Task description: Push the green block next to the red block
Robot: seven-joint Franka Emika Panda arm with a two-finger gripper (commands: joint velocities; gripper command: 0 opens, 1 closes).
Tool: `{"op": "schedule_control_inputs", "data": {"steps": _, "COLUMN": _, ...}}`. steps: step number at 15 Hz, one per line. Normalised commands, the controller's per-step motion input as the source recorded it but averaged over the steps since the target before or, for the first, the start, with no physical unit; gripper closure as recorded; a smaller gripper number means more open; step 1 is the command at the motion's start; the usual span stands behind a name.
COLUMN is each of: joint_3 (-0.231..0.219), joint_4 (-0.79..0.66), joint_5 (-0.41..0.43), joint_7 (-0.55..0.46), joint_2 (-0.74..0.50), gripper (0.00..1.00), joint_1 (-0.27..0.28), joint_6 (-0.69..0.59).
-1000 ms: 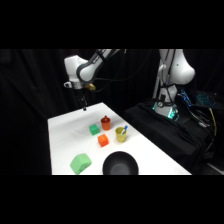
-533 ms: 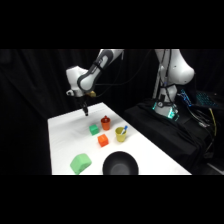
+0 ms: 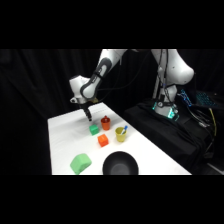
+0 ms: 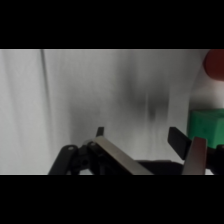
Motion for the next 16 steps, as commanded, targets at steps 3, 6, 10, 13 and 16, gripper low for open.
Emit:
{"op": "schedule_control_inputs", "data": {"steps": 3, "joint_3": 0.090, "joint_4": -0.17, "joint_5": 0.064, "joint_7": -0.12, "joint_2": -0.06, "gripper": 0.00, "joint_1": -0.033, "joint_6": 0.22}}
{"op": "schedule_control_inputs", "data": {"steps": 6, "joint_3": 0.082, "joint_4": -0.39, "joint_5": 0.046, "joint_7": -0.03, "joint_2": -0.23, "gripper": 0.00, "joint_1": 0.057, "joint_6": 0.32}}
{"op": "schedule_control_inputs", "data": {"steps": 10, "joint_3": 0.046, "joint_4": -0.55, "joint_5": -0.018, "joint_7": 0.09, "joint_2": -0.40, "gripper": 0.00, "joint_1": 0.180, "joint_6": 0.35}}
{"op": "schedule_control_inputs", "data": {"steps": 13, "joint_3": -0.012, "joint_4": -0.55, "joint_5": -0.127, "joint_7": 0.22, "joint_2": -0.45, "gripper": 0.00, "joint_1": 0.286, "joint_6": 0.28}}
{"op": "schedule_control_inputs", "data": {"steps": 16, "joint_3": -0.046, "joint_4": -0.49, "joint_5": -0.189, "joint_7": 0.28, "joint_2": -0.42, "gripper": 0.00, "joint_1": 0.311, "joint_6": 0.20}}
